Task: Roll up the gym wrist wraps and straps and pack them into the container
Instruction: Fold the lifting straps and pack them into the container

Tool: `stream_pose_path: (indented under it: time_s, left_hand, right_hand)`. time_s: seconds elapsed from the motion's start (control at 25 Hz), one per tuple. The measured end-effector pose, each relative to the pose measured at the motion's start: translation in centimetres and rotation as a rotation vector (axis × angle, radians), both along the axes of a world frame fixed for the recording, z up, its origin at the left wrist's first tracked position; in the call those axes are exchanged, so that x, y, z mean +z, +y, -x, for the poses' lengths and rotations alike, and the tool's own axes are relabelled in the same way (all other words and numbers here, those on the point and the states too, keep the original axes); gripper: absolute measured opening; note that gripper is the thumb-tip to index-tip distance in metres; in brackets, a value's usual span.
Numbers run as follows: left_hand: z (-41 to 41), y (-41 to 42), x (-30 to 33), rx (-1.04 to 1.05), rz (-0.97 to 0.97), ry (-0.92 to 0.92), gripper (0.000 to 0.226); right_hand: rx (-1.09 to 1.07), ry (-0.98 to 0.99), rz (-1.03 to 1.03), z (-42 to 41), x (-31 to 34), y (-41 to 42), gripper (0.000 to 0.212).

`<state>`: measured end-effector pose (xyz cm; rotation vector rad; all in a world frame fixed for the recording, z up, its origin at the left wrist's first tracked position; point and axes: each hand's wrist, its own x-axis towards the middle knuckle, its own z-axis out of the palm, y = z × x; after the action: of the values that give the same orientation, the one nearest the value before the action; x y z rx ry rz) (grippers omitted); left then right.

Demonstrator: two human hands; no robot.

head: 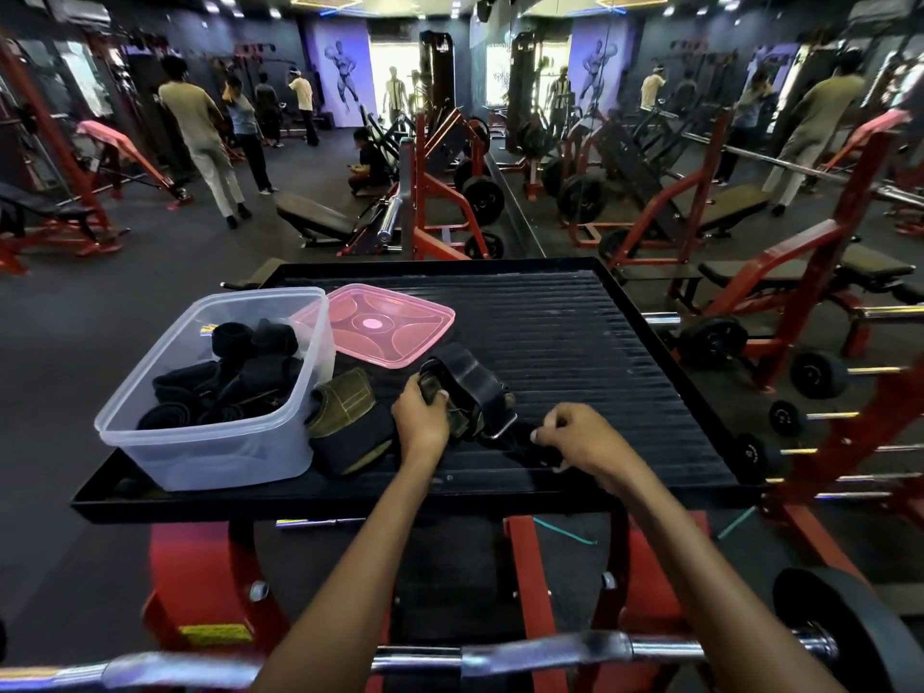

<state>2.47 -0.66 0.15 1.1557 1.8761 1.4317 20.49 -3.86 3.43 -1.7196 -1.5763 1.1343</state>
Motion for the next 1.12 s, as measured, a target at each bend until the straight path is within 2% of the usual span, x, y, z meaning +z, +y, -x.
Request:
stream_pose_path:
  time_s: [0.08,0.16,0.36,0.48,0.52,0.6,0.68,0.8,0.92,1.0,1.12]
  left_hand:
    - [0.0,-0.1,0.1,0.005,-0.01,0.031,0.03]
    - [0.0,-0.3,0.2,0.005,-0.029,0.08,0.037]
    - [-0.1,-0.3,0.1,-0.065,-0.083,0.156,0.041]
    - [-0.6,-0.6,0.3,-0.227,-0.157,0.251,0.051]
    - [-0.6,-0.8,0.4,-0.275,-0.178,0.278,0.053]
    - [-0.7,-1.1,0.7,-0.317,-0.215,0.297,0.056]
    - [-0.7,-1.2,0.8,-0.34,-0.257,0.303,0.056]
    - [-1.1,-1.5,1.4,-0.42,-0.285,0.325,0.05]
    - [-1.5,-1.8,1.4,-0.53,-0.477,0.409,0.056]
    - [-1.5,-1.5,1.0,-0.553,-0.591,0.532,0.062]
    - [-1.6,-1.8,1.0,-0.625,-0.64,0.588,0.061]
  right_hand:
    - [-0.036,0.348,0.039,-0.1,1.0,-0.3,0.024]
    - [-0.085,0.552,0.0,-0.6,2.2,-0.7,0.022]
    - [-0.237,0.98,-0.191,-2.2,5.8,-1.1,0.022]
    - [-0.121,1.099,-0.264,-1.7,6.0,-1.4,0.021]
    - [-0.025,1.082,-0.275,-1.5,5.7,-1.4,0.023]
    - [0.122,0.888,-0.351,-1.4,4.9,-1.1,0.034]
    - [0.046,0.66,-0.492,-1.1,5.0,-0.5,0.036]
    - [-0.041,0.643,-0.599,-0.7,6.7,0.7,0.018]
    - [-0.029,0.524,-0.651,-0.3,7.5,2.1,0.013]
    - [-0.028,0.476,-0.592,0.1,6.5,3.0,0.012]
    - [-0.095,0.425,-0.51,1.3,3.8,4.2,0.012]
